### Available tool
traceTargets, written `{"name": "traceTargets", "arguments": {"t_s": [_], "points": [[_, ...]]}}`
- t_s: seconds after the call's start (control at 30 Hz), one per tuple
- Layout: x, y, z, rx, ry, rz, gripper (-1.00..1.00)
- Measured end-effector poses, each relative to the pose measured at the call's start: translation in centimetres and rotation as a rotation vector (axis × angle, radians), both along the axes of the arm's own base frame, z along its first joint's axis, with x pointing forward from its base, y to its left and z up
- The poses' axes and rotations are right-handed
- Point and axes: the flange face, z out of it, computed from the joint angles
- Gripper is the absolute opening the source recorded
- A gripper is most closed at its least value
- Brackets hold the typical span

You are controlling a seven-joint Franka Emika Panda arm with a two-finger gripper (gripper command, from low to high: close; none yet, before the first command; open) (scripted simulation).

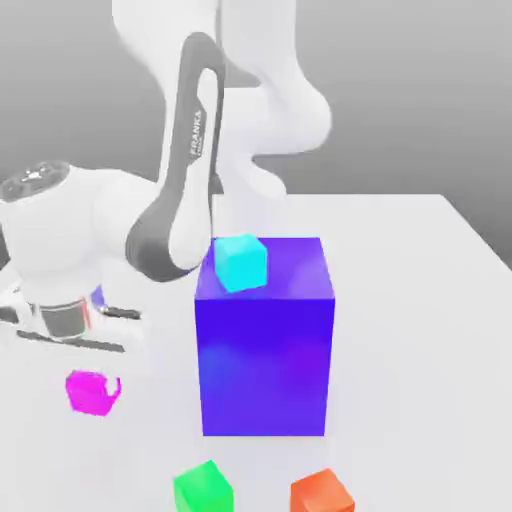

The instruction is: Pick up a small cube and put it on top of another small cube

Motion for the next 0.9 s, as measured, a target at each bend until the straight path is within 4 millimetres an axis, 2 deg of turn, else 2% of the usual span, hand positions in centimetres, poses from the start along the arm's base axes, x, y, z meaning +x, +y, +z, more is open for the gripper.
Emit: {"name": "traceTargets", "arguments": {"t_s": [0.27,0.4,0.43,0.47,0.57,0.73,0.77,0.9], "points": [[6.8,6.6,3.4,0.008,-0.046,0.698,-1.00],[9.5,10.5,6.0,-0.017,-0.084,1.049,-1.00],[9.6,11.7,6.1,-0.011,-0.085,1.135,-1.00],[9.2,13.1,5.6,0.008,-0.078,1.214,-1.00],[8.8,13.9,4.9,0.038,-0.082,1.325,-1.00],[8.9,14.1,0.0,0.041,-0.085,1.353,-1.00],[8.8,14.1,-0.8,0.042,-0.085,1.353,1.00],[8.8,14.1,-0.8,0.042,-0.085,1.353,1.00]]}}
